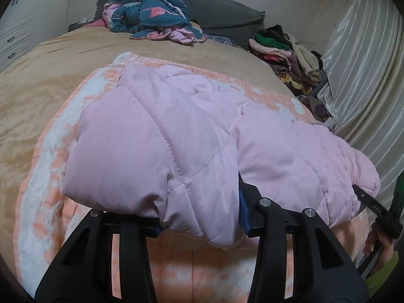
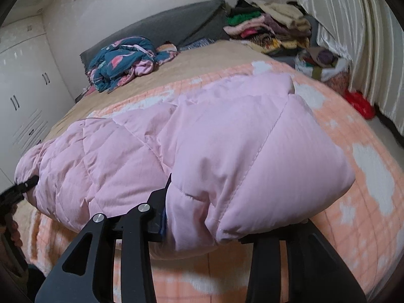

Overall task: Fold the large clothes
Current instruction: 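Roll the lifted jacket over onto itself with both tools, then release the jacket and pull both tools back from the bundle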

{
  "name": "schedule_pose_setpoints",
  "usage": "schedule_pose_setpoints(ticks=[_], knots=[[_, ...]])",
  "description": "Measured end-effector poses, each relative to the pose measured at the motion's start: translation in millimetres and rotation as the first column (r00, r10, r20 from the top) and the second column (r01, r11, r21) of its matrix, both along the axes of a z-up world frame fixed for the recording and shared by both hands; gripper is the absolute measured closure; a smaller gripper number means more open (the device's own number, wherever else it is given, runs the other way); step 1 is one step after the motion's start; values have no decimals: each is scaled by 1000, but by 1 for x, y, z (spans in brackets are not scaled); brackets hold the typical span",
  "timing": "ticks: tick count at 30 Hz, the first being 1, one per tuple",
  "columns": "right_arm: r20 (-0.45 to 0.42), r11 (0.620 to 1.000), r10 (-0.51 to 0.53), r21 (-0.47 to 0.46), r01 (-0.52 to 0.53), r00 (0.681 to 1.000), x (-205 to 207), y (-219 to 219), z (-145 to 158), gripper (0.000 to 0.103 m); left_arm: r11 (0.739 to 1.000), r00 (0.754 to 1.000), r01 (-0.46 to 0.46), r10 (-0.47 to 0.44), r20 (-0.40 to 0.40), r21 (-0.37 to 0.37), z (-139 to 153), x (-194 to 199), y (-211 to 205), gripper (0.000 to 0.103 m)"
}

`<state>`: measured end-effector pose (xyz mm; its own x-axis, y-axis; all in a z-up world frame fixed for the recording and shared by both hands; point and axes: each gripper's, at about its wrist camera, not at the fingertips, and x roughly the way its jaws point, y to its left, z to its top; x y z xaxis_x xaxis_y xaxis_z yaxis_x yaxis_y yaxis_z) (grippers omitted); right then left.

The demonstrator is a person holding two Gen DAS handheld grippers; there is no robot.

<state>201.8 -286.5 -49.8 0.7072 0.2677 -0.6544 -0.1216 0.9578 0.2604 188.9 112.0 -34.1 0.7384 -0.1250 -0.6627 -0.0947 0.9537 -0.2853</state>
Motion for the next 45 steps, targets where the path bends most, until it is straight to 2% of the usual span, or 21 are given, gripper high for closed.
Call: schedule_pose_setpoints(ticks=[7,11,15,20,23,28,34,38,42,45], knots=[[-60,998,-55,20,57,997,-16,-4,-9,47,998,1000,4,-2,-26,61,-7,-10,-8,62],[-78,998,-64,18,66,995,-23,-5,-10,35,996,999,1,3,-38,95,-11,-15,-11,57],[-82,998,-65,13,66,995,-31,-6,-8,24,994,999,0,5,-50,109,-14,-20,-12,48],[-79,998,-66,15,68,995,-47,-11,-3,17,992,998,0,8,-66,123,-11,-29,-15,42],[-51,996,-93,-8,92,994,-59,-14,6,6,994,998,4,3,-65,113,-7,-36,-15,38],[14,994,-98,-37,99,995,-80,-21,28,5,995,998,8,-2,-60,101,3,-47,-16,31],[76,993,-85,-76,91,993,-104,-21,49,5,995,1000,19,-18,-15,99,21,-63,-21,25],[105,994,-72,-71,80,992,-117,-22,65,4,995,1000,23,-25,19,101,37,-75,-26,22],[141,996,-45,-72,56,989,-134,-19,79,4,993,998,31,-37,52,114,51,-90,-33,11],[152,997,-13,-75,25,988,-144,-13,86,4,992,996,35,-44,75,122,60,-104,-39,10]])
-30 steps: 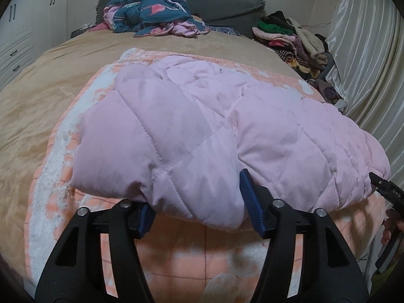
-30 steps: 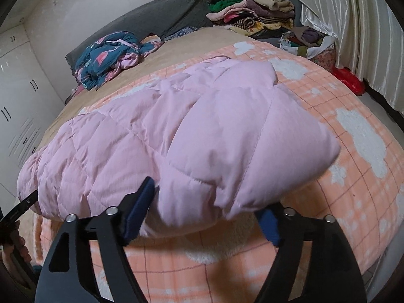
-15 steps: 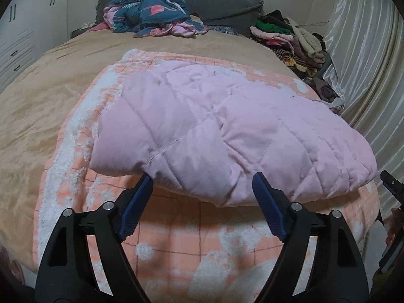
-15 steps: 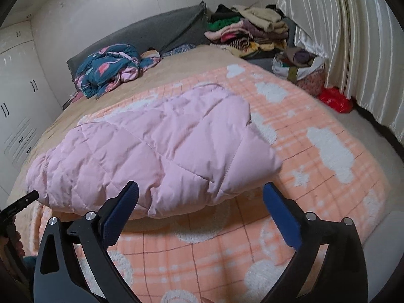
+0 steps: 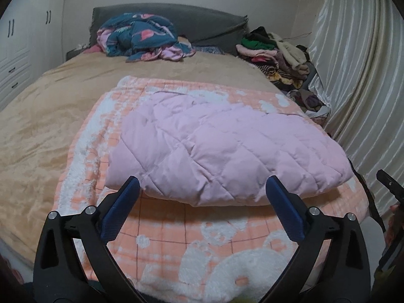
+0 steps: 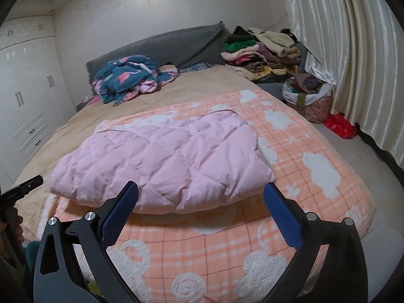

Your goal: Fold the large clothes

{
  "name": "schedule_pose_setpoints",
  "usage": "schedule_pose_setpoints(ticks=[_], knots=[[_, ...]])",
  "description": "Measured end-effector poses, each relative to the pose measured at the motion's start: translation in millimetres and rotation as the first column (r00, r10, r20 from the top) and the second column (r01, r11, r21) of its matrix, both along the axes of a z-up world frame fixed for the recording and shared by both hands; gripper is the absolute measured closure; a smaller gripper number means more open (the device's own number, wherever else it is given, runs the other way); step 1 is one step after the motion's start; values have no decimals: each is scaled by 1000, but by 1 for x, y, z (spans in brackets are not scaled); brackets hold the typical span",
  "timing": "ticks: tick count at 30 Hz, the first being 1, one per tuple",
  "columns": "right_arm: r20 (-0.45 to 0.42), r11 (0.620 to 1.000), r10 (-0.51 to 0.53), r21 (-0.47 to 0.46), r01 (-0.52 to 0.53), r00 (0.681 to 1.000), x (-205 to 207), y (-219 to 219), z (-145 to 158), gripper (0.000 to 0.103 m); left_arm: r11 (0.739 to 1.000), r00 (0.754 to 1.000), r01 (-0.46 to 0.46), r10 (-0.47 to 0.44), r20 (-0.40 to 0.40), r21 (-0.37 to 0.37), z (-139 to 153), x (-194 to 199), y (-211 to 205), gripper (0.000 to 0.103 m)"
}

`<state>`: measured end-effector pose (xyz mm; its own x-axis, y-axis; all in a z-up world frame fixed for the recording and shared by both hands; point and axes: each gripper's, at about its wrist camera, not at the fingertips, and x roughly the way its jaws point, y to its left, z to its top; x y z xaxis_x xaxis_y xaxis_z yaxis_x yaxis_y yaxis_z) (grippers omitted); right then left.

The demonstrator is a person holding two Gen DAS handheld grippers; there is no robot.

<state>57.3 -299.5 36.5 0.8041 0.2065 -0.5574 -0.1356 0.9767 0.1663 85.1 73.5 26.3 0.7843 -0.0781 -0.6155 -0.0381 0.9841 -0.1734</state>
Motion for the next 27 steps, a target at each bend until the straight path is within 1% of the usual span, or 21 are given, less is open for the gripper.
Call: schedule_pose_setpoints(ticks=[3,6,7,9,14,16,18,21,24,27], knots=[[27,999,21,-27,-20,999,-17,6,11,4,1000,1000,8,-7,17,-21,5,-16,-2,10],[39,998,49,-29,-48,998,-32,11,16,4,1000,1000,3,-2,20,-23,8,-29,-4,9],[38,997,72,-20,-71,997,-37,13,19,4,1000,1000,3,-2,19,-19,8,-34,-6,9],[47,996,80,-28,-79,996,-47,17,23,4,1000,1000,8,-8,24,-8,10,-42,-8,9],[69,993,82,-90,-75,994,-68,29,26,4,1000,999,8,-8,31,7,10,-61,-15,9],[68,995,81,-59,-77,994,-73,32,24,4,1000,1000,1,-2,27,15,8,-65,-18,9],[48,995,96,-5,-96,994,-78,34,20,4,1000,1000,2,-2,24,12,5,-68,-21,9],[82,997,67,-32,-64,994,-88,38,18,4,1000,1000,11,-11,20,9,-3,-74,-27,9],[110,996,72,-60,-66,991,-96,42,15,4,1000,1000,28,-29,5,6,-11,-75,-32,9],[109,997,71,-40,-67,992,-99,42,11,4,999,999,45,-45,-6,28,-15,-76,-42,9]])
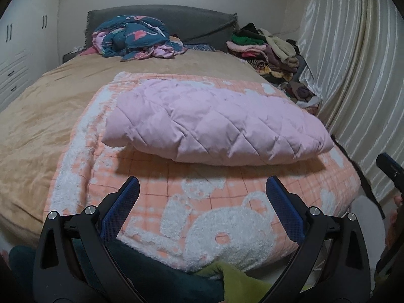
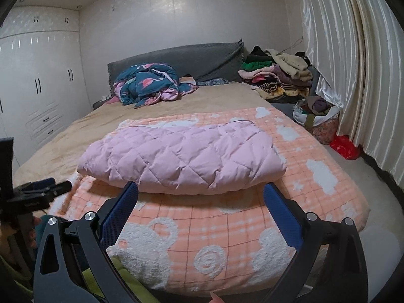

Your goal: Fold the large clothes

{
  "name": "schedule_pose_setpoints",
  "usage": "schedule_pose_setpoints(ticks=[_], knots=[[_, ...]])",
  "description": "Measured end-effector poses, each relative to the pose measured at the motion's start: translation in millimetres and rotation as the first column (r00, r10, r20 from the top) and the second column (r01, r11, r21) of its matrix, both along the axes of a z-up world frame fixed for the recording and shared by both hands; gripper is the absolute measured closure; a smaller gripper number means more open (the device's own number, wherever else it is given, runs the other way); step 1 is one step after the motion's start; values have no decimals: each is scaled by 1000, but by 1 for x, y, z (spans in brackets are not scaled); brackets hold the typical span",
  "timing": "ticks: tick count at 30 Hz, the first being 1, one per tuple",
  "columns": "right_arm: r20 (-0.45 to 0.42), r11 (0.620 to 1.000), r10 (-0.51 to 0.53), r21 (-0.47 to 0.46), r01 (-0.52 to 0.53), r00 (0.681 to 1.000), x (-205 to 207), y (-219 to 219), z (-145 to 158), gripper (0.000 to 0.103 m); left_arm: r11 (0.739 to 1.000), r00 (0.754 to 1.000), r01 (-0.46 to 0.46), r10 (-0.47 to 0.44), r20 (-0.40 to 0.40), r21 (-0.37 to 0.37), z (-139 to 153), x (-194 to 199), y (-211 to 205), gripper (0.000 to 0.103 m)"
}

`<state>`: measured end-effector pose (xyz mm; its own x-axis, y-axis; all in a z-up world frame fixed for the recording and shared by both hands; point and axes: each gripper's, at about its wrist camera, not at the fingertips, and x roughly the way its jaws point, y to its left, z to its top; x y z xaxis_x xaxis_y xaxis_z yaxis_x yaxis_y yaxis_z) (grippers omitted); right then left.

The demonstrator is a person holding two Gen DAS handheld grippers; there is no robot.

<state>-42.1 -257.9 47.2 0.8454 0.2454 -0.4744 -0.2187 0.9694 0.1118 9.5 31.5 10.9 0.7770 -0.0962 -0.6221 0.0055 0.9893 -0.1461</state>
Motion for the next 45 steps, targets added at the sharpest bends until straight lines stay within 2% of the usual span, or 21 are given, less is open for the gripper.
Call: schedule_pose_setpoints(ticks=[6,9,14,45], knots=[[27,999,12,-30,-11,1000,-8,10,-8,4,1000,1000,8,-8,19,5,1,-3,-9,9],[-5,1000,21,-1,-21,1000,-5,16,-17,4,1000,1000,8,-9,24,1,2,-4,-9,9],[-40,999,42,-12,-43,998,-3,26,-26,4,1000,999,13,-13,33,-5,3,-6,-11,9],[-75,998,59,-23,-61,995,-1,30,-30,4,1000,1000,8,-8,21,-3,0,-9,-9,9]])
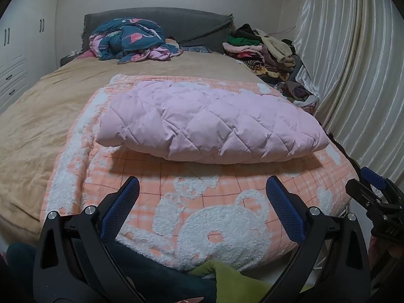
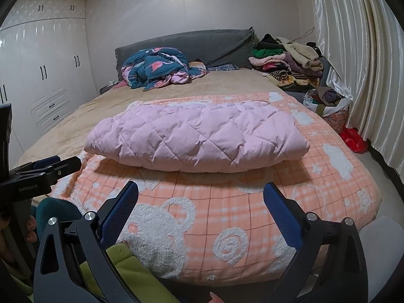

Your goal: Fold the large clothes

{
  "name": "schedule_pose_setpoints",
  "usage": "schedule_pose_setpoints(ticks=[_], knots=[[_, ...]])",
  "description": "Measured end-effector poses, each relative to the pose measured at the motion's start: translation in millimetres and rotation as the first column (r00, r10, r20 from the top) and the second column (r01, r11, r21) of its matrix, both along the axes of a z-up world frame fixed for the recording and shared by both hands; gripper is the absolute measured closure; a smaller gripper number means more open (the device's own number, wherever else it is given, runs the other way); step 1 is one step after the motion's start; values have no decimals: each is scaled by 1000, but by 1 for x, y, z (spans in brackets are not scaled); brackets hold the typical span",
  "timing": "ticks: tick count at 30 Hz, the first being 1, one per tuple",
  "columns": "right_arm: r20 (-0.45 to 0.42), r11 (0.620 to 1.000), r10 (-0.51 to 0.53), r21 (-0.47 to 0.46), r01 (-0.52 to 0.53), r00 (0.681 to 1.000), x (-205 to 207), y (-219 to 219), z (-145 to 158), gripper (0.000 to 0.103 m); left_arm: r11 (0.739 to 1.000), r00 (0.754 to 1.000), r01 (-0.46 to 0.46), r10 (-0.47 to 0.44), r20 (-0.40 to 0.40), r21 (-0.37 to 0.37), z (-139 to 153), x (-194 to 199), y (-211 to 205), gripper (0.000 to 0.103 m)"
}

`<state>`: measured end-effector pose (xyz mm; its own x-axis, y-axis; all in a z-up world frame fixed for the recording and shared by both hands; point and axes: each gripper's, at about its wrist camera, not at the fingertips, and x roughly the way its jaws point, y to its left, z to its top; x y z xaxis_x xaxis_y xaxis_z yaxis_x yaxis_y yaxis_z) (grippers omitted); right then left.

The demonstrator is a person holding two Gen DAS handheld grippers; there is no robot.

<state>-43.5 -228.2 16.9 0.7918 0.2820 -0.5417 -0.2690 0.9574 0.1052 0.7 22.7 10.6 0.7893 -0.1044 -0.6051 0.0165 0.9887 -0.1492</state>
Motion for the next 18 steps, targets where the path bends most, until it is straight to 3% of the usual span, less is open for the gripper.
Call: schedule_pose_setpoints(ticks=[18], knots=[[4,1000,11,-11,-11,1000,1,1,-1,4,1000,1000,1,-1,-15,11,-2,3,-4,9]])
